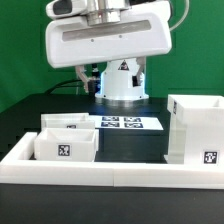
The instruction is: Assemble drawer
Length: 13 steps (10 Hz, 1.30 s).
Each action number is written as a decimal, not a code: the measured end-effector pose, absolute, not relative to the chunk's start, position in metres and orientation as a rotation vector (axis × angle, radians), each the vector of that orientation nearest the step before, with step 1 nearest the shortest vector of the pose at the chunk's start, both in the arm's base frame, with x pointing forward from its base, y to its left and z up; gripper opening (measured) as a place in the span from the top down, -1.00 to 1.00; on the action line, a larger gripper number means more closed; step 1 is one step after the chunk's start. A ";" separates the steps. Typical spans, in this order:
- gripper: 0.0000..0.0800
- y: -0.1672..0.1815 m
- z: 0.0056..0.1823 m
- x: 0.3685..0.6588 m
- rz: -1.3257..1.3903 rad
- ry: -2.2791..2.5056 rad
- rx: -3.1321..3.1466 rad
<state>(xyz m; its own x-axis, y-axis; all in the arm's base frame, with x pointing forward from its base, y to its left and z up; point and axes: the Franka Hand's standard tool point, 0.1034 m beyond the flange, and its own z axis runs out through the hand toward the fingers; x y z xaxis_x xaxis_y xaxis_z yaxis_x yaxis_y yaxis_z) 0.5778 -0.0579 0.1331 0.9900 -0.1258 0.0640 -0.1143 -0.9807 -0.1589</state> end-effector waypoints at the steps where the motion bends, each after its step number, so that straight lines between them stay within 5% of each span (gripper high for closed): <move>1: -0.62 -0.057 0.133 0.578 -0.109 0.177 -2.979; 5: -0.62 -0.061 0.126 0.574 -0.091 0.092 -3.046; 10: -0.62 -0.084 0.074 0.545 -0.063 0.121 -3.055; 13: -0.62 -0.084 0.074 0.545 -0.065 0.120 -3.055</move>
Offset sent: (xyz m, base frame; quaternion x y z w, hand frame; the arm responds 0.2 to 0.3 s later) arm 0.0000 0.0000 0.0000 0.0000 0.0000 0.0000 1.0000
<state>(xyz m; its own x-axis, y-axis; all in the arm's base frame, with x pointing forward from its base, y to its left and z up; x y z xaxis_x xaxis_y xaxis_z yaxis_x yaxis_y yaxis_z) 0.5454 -0.0839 0.0742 0.9960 -0.0803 0.0389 -0.0767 -0.9934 -0.0849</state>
